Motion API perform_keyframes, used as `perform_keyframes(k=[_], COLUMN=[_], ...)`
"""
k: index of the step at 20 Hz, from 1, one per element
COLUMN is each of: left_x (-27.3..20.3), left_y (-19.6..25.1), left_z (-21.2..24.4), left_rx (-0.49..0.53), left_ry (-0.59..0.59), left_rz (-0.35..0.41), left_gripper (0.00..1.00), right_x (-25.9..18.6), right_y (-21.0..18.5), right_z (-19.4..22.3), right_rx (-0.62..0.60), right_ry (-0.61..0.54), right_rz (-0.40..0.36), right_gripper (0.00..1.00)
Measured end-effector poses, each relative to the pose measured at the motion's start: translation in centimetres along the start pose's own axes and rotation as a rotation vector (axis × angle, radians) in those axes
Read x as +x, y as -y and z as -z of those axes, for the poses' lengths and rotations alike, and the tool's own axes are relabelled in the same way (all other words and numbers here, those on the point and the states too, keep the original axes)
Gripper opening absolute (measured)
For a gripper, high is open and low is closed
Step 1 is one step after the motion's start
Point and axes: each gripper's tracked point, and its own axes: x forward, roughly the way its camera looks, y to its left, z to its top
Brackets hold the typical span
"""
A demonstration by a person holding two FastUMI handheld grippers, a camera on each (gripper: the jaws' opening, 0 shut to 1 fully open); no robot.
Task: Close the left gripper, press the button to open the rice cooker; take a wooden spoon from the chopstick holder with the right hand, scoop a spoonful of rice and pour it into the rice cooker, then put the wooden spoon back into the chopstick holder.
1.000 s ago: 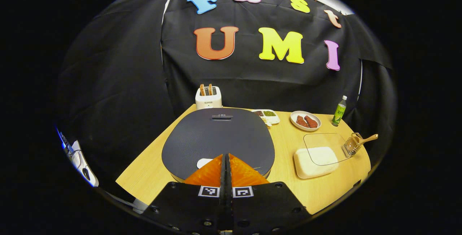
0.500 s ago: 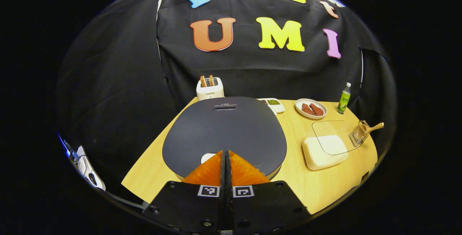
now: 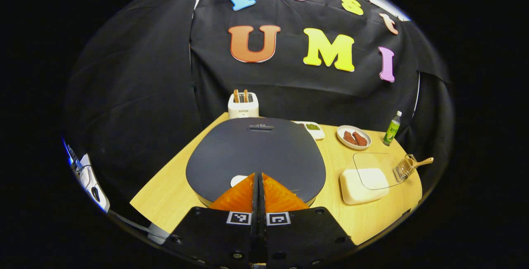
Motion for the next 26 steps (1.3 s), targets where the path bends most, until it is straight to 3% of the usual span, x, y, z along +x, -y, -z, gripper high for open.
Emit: perform_keyframes(k=[4, 6, 7, 9, 11, 12, 13, 14, 15, 26], left_x=[-3.2, -5.1, -6.0, -7.2, -8.3, -9.3, -9.8, -10.3, -10.8, -15.0], left_y=[-0.6, 0.8, 1.0, 1.0, 1.6, 2.0, 2.2, 2.7, 3.1, 6.4], left_z=[-4.4, -5.6, -5.8, -6.1, -5.9, -6.0, -6.0, -5.8, -5.7, -1.9], left_rx=[0.038, 0.023, 0.024, 0.048, 0.05, 0.047, 0.043, 0.038, 0.036, 0.046], left_ry=[0.165, 0.195, 0.215, 0.257, 0.288, 0.303, 0.317, 0.327, 0.341, 0.432], left_rz=[-0.057, -0.012, -0.009, -0.022, -0.019, -0.014, -0.009, 0.001, 0.011, 0.077], left_gripper=[0.0, 0.0, 0.12, 0.47, 0.76, 0.98, 0.97, 0.9, 0.96, 0.96], right_x=[0.0, 0.0, 0.0, 0.4, 0.5, 0.4, 0.6, 0.7, 0.9, 5.5], right_y=[0.2, -0.3, -0.4, -0.3, -0.3, -0.3, -0.3, -0.2, 0.0, 0.6], right_z=[0.3, 0.6, 0.7, 1.3, 1.6, 1.7, 1.8, 1.8, 2.0, 6.3], right_rx=[-0.009, -0.007, -0.009, -0.017, -0.021, -0.021, -0.019, -0.019, -0.02, -0.013], right_ry=[-0.005, -0.004, -0.01, -0.023, -0.029, -0.031, -0.032, -0.032, -0.034, -0.102], right_rz=[0.01, -0.001, -0.004, 0.0, 0.004, 0.004, 0.006, 0.008, 0.012, 0.027], right_gripper=[1.0, 1.0, 1.0, 1.0, 1.0, 1.0, 1.0, 1.0, 1.0, 1.0])
